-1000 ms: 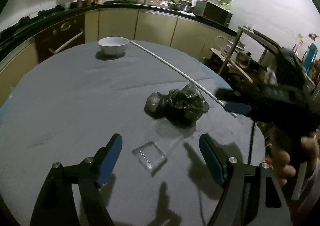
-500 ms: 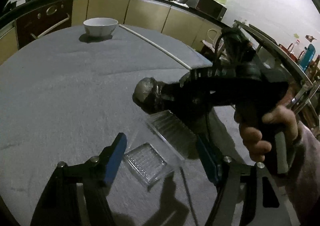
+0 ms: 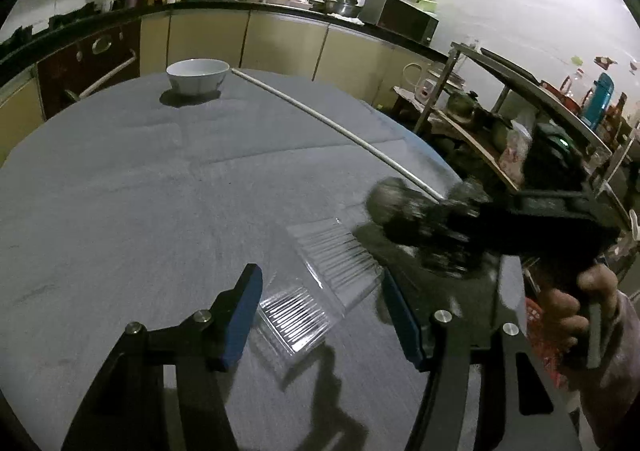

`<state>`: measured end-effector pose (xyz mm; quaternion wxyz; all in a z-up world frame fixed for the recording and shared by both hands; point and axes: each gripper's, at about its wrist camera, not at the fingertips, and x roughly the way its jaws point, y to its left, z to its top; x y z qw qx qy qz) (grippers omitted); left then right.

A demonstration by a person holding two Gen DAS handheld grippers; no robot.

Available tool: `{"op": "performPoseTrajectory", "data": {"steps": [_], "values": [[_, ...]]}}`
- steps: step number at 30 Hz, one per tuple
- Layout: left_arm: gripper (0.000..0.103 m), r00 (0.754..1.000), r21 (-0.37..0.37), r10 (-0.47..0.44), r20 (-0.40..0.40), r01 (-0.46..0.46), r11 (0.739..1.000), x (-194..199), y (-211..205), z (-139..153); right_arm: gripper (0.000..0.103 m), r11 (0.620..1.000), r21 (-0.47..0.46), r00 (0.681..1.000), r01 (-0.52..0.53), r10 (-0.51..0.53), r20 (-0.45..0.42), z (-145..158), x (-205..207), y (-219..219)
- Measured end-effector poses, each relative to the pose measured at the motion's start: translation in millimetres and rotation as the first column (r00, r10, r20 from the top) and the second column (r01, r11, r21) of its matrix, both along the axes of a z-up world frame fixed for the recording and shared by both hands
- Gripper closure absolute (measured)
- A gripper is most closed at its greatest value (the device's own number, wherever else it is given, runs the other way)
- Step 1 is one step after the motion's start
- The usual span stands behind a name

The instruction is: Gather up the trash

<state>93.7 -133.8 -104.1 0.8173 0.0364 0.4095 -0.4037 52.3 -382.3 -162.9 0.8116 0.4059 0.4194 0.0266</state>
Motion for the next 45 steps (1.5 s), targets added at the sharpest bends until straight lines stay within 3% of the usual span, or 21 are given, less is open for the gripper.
{"op": "performPoseTrajectory", "data": {"steps": [9,20,30,45], "values": [[0.040,0.999,-0.011,0.031,0.041,-0.031,0.999,-45,27,23,0.062,0.996,0.046,0.994,0.073,-0.077,0.076,32,-100,5],[0.040,0.969,0.143,0.011,0.248,-0.048,0.989,-119,3,57,0.062,0.989,0.076,0.980,0.128,-0.137,0.144,49,-211,7],[0.040,0.950,0.252,-0.020,0.312,-0.062,0.966,-147,-19,62,0.062,0.977,0.103,0.958,0.186,-0.204,0.204,65,-257,4],[0.040,0.946,0.306,-0.008,0.323,-0.096,0.947,-155,-29,55,0.062,0.968,0.124,0.949,0.220,-0.242,0.201,62,-280,-2]]}}
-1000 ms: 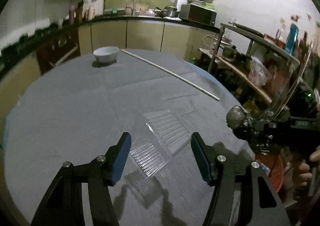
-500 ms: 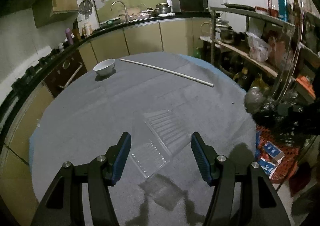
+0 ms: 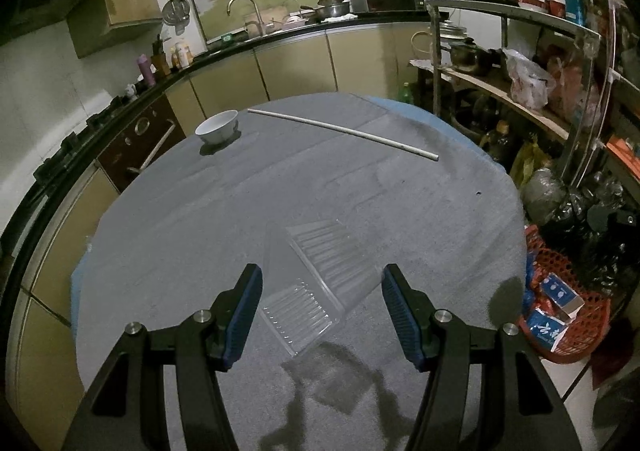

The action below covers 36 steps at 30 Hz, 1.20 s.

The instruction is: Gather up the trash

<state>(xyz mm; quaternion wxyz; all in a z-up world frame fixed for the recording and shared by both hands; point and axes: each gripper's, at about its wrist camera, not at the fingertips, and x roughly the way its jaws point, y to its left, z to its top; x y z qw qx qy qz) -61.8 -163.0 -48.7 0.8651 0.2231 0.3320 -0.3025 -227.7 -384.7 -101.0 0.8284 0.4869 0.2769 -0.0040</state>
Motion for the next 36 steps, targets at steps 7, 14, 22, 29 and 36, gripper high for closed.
{"op": "performPoseTrajectory", "data": {"steps": [7,14,22,29,36], "values": [[0.040,1.000,0.007,0.000,-0.002,0.000,1.000,-0.4,0.6,-0.7,0.062,1.000,0.005,1.000,0.000,0.000,0.003,0.1,0.7,-0.1],[0.040,1.000,0.010,0.008,0.003,-0.008,1.000,1.0,2.0,-2.1,0.062,1.000,0.005,1.000,-0.007,0.007,0.004,-1.0,1.6,0.5],[0.040,1.000,0.009,0.017,0.002,-0.017,1.000,2.2,2.0,-2.3,0.062,1.000,0.007,1.000,-0.011,0.011,0.003,-1.5,2.1,-0.2],[0.040,1.000,0.011,0.018,0.003,-0.018,1.000,2.9,2.5,-2.6,0.062,1.000,0.005,1.000,-0.010,0.010,0.006,-2.4,1.4,-0.8],[0.040,1.000,0.012,0.021,0.002,-0.021,1.000,2.4,2.0,-3.8,0.062,1.000,-0.001,1.000,-0.009,0.009,0.002,-3.0,1.1,-0.6]]}}
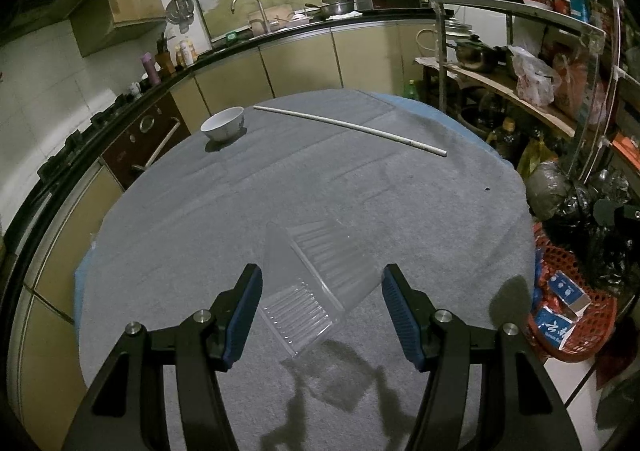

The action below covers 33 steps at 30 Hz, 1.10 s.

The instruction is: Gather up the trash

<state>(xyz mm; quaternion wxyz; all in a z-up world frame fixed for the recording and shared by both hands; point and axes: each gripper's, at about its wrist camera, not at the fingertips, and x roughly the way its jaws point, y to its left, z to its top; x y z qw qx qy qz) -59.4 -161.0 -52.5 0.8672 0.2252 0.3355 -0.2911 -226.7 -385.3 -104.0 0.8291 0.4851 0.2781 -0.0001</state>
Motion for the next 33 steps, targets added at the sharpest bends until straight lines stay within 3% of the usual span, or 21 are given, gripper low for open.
{"op": "performPoseTrajectory", "data": {"steps": [33], "values": [[0.040,1.000,0.017,0.009,-0.003,-0.009,1.000,2,2,-6,0.062,1.000,0.011,1.000,-0.003,0.003,-0.016,1,6,11]]}}
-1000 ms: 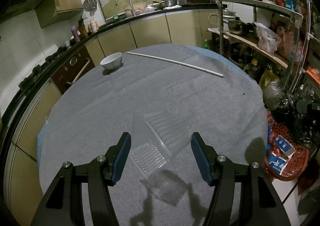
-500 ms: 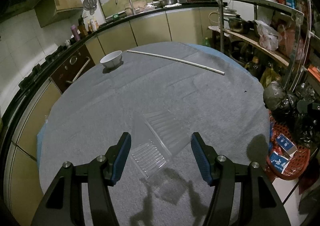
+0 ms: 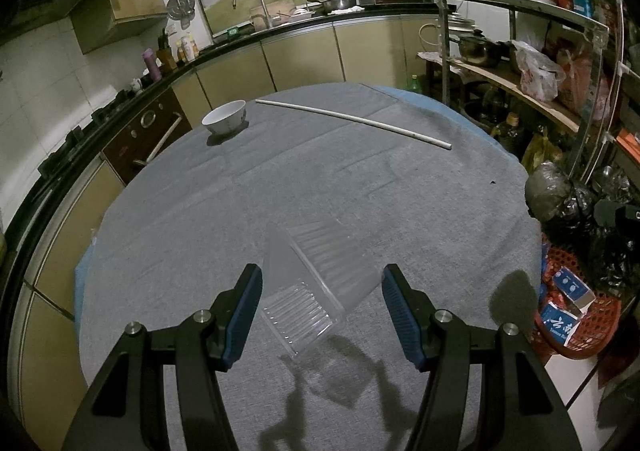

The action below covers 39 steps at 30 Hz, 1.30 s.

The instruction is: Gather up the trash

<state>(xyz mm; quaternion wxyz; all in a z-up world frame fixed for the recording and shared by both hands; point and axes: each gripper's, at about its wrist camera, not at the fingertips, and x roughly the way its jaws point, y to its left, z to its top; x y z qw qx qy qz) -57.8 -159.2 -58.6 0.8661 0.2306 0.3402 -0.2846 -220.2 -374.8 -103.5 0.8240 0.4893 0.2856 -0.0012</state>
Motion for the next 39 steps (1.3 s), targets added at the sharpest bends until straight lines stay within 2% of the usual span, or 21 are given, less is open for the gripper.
{"op": "performPoseTrajectory", "data": {"steps": [39], "values": [[0.039,1.000,0.032,-0.027,-0.003,0.027,0.999,-5,-7,-4,0.062,1.000,0.013,1.000,0.000,0.000,0.008,-12,1,-4]]}}
